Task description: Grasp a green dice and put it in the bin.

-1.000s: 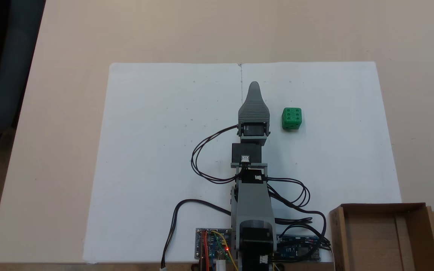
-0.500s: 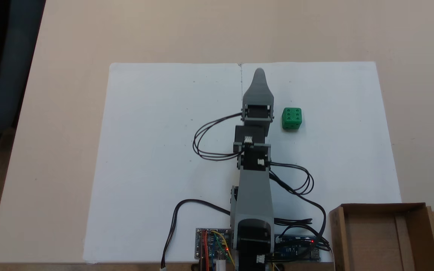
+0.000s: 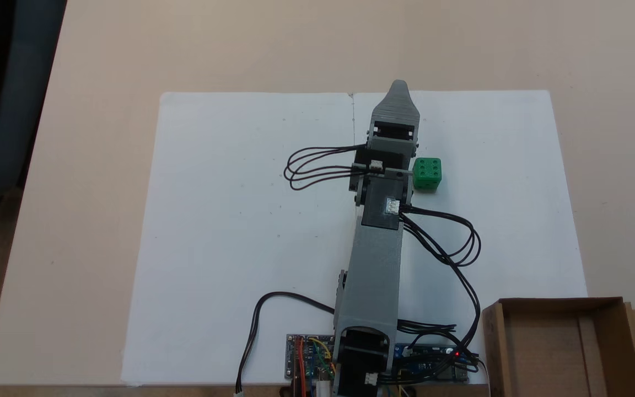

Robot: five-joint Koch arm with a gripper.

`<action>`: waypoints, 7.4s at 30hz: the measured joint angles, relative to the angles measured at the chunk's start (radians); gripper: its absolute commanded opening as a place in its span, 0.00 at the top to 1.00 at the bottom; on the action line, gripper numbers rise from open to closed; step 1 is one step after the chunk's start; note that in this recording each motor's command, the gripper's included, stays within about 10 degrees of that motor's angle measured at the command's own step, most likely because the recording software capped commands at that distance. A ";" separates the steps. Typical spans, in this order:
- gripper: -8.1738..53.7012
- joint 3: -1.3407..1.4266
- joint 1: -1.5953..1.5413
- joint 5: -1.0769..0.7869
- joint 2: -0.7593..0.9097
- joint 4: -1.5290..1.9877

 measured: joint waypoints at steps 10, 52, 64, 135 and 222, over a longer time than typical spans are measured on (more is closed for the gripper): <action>0.17 -0.285 0.334 -0.006 -0.147 0.566; 0.15 -0.291 0.334 -0.514 -0.604 0.568; 0.16 -0.291 0.302 -0.514 -0.664 0.482; 0.19 -0.382 0.333 -0.508 -0.980 0.364; 0.16 -0.764 1.603 -0.357 -0.976 0.561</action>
